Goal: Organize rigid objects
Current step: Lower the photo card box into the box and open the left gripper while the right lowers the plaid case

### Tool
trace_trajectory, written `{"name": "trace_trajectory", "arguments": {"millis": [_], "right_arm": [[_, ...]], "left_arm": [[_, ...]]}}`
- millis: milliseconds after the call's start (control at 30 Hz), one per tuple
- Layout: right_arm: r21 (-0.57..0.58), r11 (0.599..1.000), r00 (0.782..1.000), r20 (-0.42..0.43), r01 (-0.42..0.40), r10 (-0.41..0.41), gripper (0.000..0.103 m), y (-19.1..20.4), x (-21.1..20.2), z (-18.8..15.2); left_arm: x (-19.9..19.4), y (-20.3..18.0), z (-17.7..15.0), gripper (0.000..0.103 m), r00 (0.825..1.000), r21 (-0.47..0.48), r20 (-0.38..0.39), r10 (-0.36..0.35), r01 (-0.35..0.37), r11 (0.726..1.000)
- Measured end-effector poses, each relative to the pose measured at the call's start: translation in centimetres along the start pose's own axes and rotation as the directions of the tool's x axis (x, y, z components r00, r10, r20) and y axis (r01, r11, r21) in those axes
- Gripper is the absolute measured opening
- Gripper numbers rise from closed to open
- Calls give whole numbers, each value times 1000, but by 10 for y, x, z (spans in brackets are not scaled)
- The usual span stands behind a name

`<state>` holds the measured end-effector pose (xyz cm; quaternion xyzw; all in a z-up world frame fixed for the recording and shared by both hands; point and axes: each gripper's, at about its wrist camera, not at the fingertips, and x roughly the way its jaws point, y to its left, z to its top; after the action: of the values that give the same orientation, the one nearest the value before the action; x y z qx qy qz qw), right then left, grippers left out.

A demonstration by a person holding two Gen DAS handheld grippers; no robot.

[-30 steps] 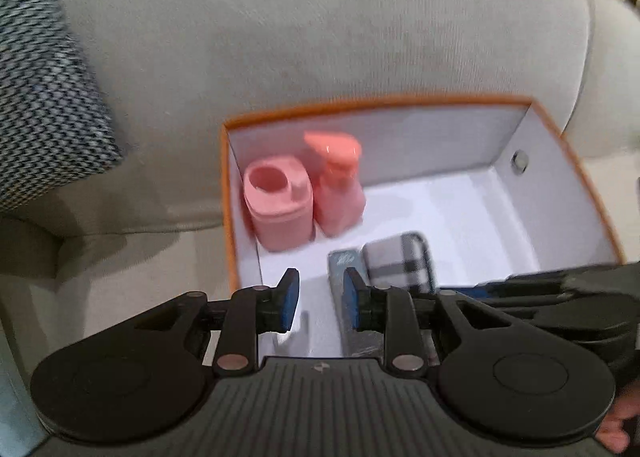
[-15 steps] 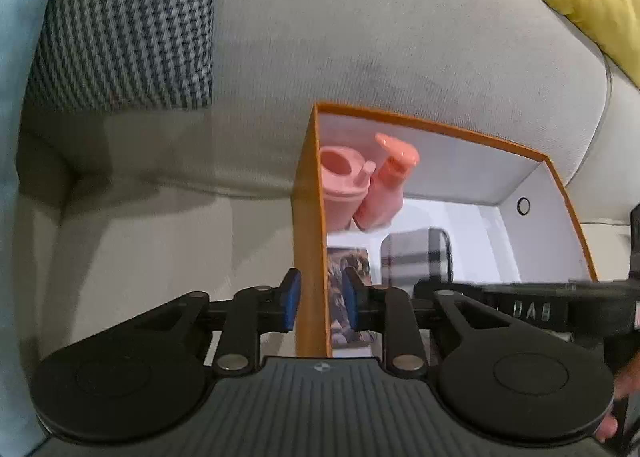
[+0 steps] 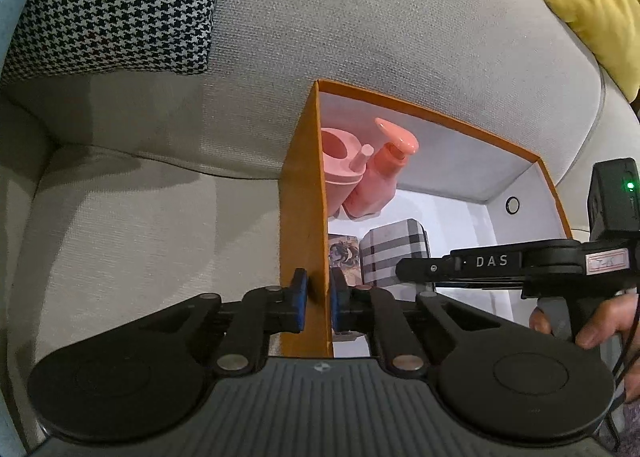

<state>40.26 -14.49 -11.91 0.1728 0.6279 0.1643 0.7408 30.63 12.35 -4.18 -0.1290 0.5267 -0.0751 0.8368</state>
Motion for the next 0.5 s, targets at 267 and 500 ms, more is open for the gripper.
{"name": "trace_trajectory", "arguments": {"millis": [267, 500], "right_arm": [[52, 983, 983, -66, 173, -170, 32, -1, 12, 6], [0, 985, 984, -45, 170, -170, 32, 15, 15, 4]], "left_arm": [[0, 3, -1, 12, 1000, -36, 19, -12, 13, 999], [-2, 5, -2, 13, 999, -53, 37, -23, 25, 998]]}}
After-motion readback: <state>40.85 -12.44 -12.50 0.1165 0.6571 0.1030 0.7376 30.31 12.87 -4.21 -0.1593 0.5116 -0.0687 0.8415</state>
